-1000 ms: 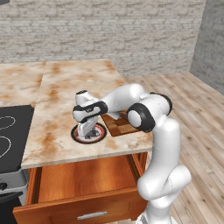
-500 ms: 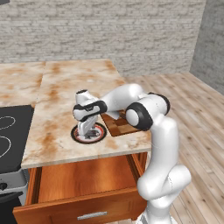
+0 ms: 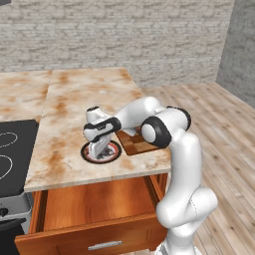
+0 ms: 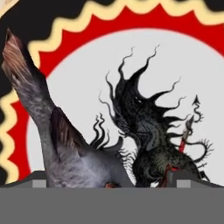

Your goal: Pick up the knife from the drawer and place it on the cutting board. Then place the meat from the plate to the cutting board.

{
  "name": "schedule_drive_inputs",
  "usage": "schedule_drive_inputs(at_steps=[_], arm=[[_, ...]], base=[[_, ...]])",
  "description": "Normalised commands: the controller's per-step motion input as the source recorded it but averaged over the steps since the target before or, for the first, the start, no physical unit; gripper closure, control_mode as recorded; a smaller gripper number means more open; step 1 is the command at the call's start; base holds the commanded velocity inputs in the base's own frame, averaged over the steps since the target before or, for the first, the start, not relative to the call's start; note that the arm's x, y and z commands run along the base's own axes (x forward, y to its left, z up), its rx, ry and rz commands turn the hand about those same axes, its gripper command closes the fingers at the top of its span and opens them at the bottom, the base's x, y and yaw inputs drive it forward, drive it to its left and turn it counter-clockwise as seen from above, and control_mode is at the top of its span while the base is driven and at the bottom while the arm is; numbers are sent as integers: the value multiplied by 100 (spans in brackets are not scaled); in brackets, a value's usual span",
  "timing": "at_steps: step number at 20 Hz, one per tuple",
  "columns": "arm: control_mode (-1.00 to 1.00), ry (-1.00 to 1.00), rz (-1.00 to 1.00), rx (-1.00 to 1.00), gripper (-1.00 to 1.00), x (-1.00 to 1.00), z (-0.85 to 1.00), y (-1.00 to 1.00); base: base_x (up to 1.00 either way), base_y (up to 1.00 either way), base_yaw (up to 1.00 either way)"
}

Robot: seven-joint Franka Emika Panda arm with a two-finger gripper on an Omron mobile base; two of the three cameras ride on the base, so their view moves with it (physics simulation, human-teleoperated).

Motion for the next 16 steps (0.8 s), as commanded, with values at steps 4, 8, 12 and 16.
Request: schedule_drive_inputs(at_steps=[4,8,12,16], arm=[[-100,0,0,2,-100,-4,-22,0],[-100,0,0,2,-100,-7,-19,0],[-100,0,0,2,100,-7,-17,0],[-100,0,0,1,100,-8,-6,0]], base=[[0,0,0],[0,0,0],[0,0,0],[0,0,0]])
